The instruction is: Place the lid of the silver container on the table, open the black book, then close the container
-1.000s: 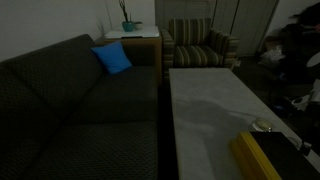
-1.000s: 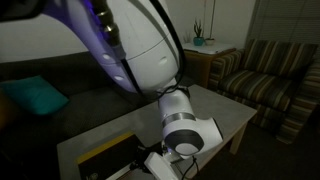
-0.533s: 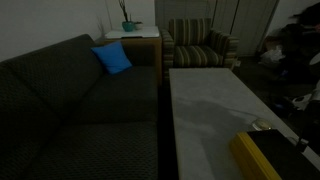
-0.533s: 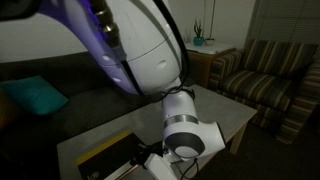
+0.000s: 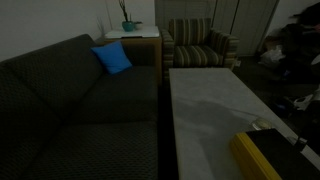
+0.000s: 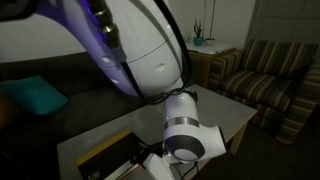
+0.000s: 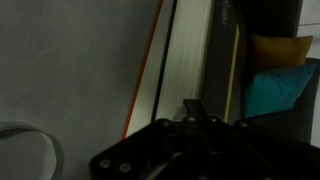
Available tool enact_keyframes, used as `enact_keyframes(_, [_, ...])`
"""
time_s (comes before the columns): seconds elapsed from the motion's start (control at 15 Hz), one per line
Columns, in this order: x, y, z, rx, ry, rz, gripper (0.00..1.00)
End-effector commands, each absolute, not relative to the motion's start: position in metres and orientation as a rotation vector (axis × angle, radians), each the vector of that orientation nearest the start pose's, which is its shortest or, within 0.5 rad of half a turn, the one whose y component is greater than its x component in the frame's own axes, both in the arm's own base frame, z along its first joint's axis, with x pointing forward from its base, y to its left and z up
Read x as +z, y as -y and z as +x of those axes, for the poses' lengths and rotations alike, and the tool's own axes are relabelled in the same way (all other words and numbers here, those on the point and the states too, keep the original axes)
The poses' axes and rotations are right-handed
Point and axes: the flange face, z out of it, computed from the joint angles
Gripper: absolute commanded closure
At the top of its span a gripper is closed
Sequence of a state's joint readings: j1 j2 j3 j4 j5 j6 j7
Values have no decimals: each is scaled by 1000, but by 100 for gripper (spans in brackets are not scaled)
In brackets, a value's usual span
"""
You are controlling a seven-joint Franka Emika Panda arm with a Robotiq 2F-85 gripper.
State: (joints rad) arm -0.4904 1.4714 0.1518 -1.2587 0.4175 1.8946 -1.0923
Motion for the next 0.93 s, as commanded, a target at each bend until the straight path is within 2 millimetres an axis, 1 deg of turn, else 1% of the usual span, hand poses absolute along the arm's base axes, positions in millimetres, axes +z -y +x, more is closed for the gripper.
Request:
enact_keyframes(0.0, [-165, 155, 519, 318, 315, -2159, 100])
enact_keyframes(0.2, [-168, 155, 518, 301, 254, -2169, 100])
enact_keyframes(0.47, [-174, 155, 515, 292, 131, -2206, 100])
enact_keyframes(0.67, [-181, 161, 513, 261, 47, -2263, 100])
enact_keyframes(0.87, [-184, 165, 510, 238, 15, -2283, 100])
